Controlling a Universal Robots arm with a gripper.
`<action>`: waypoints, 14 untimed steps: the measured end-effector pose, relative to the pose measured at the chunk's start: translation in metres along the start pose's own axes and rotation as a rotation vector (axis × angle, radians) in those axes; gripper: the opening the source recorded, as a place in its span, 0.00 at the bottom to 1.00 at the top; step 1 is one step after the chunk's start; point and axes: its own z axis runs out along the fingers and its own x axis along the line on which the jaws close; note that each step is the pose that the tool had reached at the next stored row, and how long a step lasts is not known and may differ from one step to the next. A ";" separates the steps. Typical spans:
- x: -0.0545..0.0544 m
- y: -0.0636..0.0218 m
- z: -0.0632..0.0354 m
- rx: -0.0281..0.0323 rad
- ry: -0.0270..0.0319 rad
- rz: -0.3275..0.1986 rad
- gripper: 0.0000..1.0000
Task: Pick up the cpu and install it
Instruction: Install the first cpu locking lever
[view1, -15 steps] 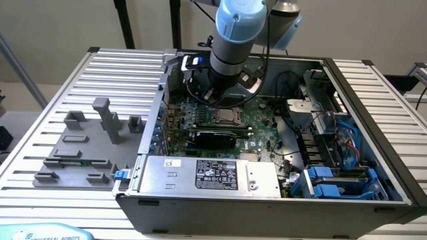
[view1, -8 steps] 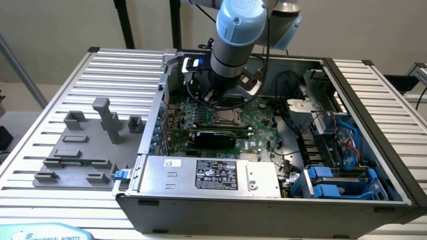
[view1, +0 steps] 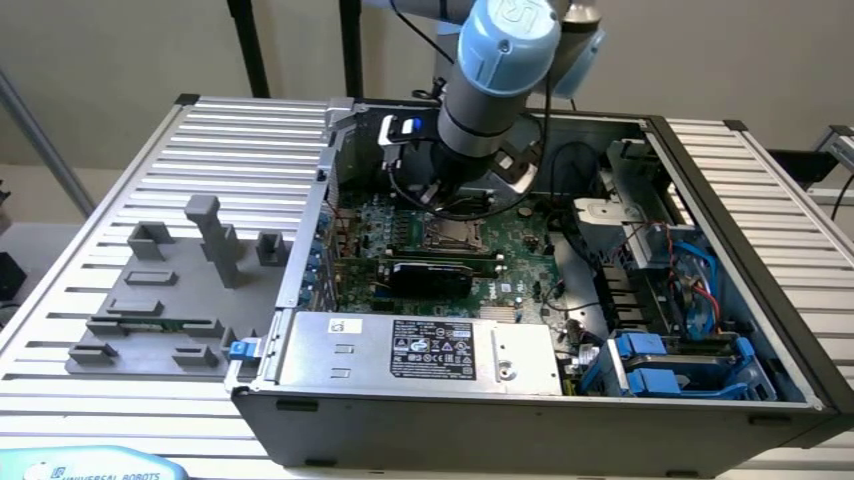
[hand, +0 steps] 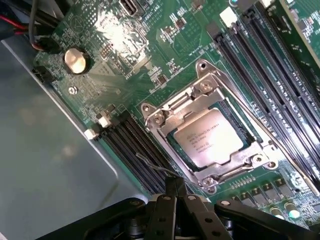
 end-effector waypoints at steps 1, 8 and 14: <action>0.002 0.0021 -0.0001 0.0041 -0.0034 0.002 0.11; 0.009 0.0121 0.0011 0.0374 -0.0310 0.012 0.11; 0.009 0.0115 0.0022 0.0437 -0.0380 0.002 0.11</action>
